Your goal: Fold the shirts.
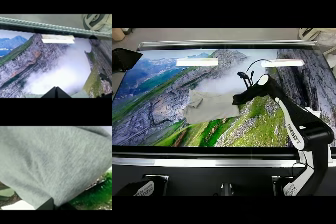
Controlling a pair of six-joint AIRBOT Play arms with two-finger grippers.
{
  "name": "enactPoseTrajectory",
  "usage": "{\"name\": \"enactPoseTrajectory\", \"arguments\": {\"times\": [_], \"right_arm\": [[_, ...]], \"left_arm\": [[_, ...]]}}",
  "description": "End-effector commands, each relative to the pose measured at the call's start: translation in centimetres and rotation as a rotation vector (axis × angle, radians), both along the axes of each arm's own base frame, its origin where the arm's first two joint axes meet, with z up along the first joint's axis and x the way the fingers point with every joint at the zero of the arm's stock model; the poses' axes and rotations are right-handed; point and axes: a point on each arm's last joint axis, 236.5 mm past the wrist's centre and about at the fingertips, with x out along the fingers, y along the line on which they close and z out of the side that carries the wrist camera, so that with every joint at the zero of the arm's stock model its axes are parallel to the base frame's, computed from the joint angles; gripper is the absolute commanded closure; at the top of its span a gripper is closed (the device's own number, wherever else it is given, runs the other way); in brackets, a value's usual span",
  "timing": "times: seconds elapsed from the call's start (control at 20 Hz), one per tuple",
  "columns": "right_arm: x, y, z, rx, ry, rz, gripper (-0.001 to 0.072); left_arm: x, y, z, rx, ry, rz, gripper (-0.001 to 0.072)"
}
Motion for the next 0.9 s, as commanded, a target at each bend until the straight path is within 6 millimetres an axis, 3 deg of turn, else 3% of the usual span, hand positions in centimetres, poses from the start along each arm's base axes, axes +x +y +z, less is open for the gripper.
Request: {"name": "enactPoseTrajectory", "arguments": {"times": [0.0, 0.15, 0.3, 0.5, 0.7, 0.85], "right_arm": [[1.3, -2.5, 7.7, 0.036, -0.164, -0.023, 0.0697], [1.4, -8.5, 15.3, 0.045, -0.275, -0.125, 0.0697], [0.7, -15.4, 18.9, 0.028, -0.302, -0.247, 0.0697], [-0.4, -22.3, 19.0, 0.005, -0.253, -0.354, 0.0696], [-1.3, -28.1, 18.6, -0.046, -0.234, -0.459, 0.0696], [-3.3, -33.4, 18.9, -0.090, -0.205, -0.578, 0.0696]], "left_arm": [[0.1, 0.0, -0.2, 0.000, 0.005, 0.000, 0.0682], [0.4, 0.1, -0.6, -0.001, 0.013, 0.001, 0.0682], [0.7, 0.2, -1.1, -0.003, 0.025, 0.000, 0.0682], [0.9, 0.2, -2.6, -0.005, 0.061, -0.002, 0.0682], [0.5, 0.0, -5.7, -0.015, 0.136, -0.011, 0.0682], [-0.1, -0.3, -7.8, -0.011, 0.190, -0.034, 0.0682]]}}
